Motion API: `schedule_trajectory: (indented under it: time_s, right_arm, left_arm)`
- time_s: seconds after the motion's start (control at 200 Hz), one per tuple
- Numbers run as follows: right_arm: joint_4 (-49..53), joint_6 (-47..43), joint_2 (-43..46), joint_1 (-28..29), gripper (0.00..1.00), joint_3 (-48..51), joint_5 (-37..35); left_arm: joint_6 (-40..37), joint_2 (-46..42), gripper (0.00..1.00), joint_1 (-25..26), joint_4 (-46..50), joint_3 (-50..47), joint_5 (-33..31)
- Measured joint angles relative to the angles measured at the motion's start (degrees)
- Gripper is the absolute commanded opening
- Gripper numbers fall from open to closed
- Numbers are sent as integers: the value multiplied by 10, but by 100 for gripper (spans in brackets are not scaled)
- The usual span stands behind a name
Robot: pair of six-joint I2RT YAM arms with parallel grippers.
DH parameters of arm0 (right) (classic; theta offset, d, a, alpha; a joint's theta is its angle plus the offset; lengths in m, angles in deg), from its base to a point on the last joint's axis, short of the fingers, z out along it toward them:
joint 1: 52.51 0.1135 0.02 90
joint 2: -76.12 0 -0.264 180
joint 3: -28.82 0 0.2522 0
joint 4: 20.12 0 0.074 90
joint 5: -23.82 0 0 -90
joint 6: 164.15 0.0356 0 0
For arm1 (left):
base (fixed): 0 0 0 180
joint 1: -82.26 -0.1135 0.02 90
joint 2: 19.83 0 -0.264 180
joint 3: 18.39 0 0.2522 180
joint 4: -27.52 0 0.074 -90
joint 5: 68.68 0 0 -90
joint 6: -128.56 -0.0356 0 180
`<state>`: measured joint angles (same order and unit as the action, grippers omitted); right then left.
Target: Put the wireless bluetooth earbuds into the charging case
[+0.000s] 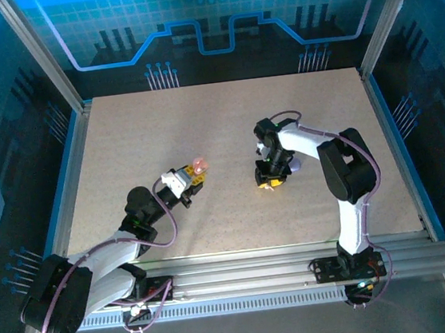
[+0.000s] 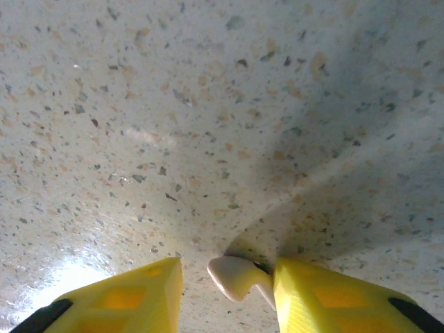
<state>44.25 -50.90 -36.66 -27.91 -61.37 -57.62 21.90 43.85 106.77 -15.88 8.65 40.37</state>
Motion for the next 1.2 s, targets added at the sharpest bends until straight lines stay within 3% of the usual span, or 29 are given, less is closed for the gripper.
schedule_trajectory:
  time_s: [0.715,1.201]
  right_arm:
    - [66,-23,-48,39,32,-68,-79]
    - [85,-27,-60,52,22,-84,-111]
  left_arm:
    - [0,0,22,0,0,0,0]
    - [0,0,22,0,4,0,0]
